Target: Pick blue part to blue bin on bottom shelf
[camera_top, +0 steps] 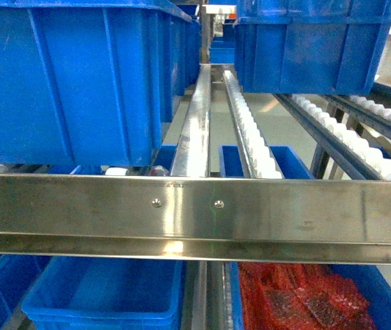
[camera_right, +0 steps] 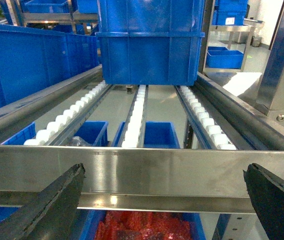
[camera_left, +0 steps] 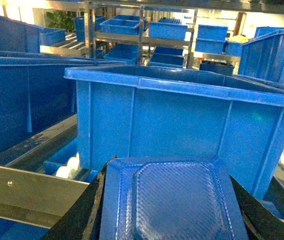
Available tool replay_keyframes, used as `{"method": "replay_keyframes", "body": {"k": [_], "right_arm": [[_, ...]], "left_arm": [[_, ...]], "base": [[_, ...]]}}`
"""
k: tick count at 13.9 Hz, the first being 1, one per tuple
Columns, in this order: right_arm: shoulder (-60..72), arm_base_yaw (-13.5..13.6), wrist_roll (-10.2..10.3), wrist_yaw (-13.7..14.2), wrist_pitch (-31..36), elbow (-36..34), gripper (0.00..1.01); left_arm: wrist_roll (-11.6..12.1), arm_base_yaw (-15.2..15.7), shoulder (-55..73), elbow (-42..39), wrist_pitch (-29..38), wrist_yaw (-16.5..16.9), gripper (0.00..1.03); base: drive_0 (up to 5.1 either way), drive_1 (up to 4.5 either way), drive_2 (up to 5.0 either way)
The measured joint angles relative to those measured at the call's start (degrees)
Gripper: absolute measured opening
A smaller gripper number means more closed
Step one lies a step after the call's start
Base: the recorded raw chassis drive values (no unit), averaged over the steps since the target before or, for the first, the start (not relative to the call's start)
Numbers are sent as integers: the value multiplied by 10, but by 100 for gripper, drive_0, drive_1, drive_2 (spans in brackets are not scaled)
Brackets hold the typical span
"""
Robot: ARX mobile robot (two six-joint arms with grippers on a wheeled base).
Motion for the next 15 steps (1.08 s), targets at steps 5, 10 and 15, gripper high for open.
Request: {"method": "replay_keyframes", "body": {"k": [5, 10, 15], "right_arm": [[0, 0, 0, 0, 0, 0, 98], [0, 0, 0, 0, 2, 0, 98], [0, 0, 0, 1, 0, 0, 98]], "left_arm": [[0, 0, 0, 0, 0, 0, 43], [0, 0, 0, 0, 2, 0, 43], [0, 0, 0, 0, 0, 0, 43]], "base": [[-488, 335, 144], [-390, 268, 115], [0, 0, 0]]}}
